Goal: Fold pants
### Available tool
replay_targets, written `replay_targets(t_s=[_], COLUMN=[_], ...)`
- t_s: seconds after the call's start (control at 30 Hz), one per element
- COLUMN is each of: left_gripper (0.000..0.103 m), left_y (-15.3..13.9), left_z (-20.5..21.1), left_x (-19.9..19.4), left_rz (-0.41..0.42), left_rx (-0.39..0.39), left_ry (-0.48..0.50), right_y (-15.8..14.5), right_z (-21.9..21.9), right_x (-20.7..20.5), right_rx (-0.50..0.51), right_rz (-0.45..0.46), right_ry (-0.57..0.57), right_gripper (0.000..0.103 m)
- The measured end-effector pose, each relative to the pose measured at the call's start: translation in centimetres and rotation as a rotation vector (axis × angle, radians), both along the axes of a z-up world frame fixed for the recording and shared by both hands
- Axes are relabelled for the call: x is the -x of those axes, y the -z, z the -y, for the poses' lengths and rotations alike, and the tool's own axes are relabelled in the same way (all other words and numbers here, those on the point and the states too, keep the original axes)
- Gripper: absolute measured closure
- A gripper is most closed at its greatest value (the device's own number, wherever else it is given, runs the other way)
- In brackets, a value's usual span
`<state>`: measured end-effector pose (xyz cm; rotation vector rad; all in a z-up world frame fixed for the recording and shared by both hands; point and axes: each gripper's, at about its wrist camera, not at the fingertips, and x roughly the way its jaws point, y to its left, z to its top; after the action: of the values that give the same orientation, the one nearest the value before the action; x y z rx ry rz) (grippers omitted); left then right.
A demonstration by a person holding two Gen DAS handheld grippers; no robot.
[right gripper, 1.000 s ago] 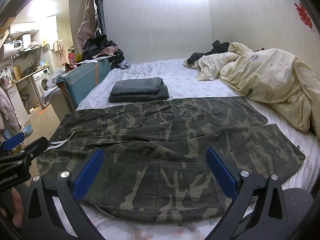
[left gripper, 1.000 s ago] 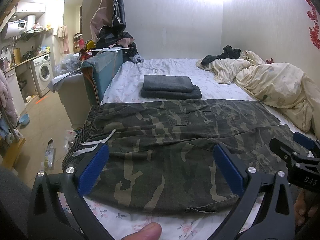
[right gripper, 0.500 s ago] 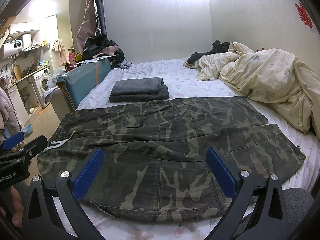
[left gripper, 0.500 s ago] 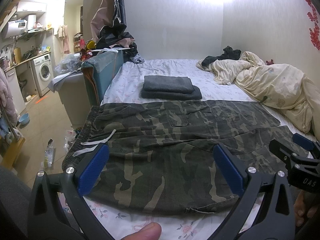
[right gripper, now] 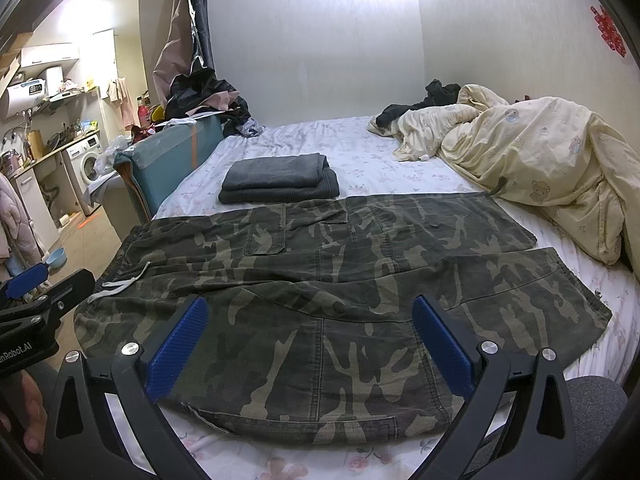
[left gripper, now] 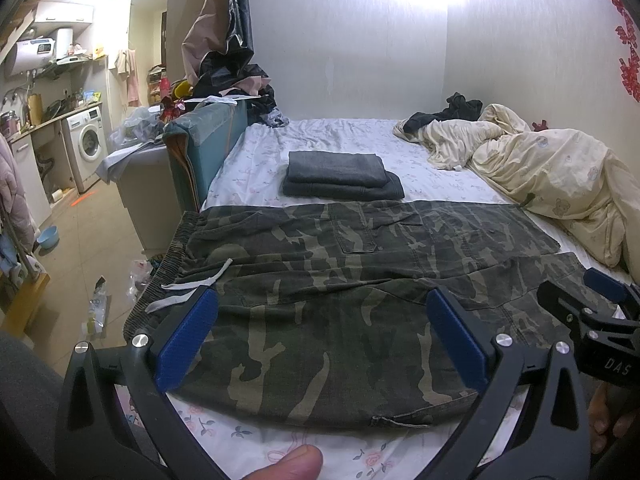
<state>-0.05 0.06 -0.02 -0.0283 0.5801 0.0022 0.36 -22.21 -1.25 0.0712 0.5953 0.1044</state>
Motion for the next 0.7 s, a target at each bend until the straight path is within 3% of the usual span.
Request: replay_targets(t_s=[0.7], left_gripper=[0.000], left_y=[0.35], left_z=[-0.17], left_x=[0.14], left_rz=[0.001], left_rx=[0.001], left_ry=[-0.001], right_y=[0.34], right_z=[-0.62], right_x=[-0.05], right_rx=[0.005], right_rz=[-0.013], right_ry=[-0.011], right_gripper=[0.000])
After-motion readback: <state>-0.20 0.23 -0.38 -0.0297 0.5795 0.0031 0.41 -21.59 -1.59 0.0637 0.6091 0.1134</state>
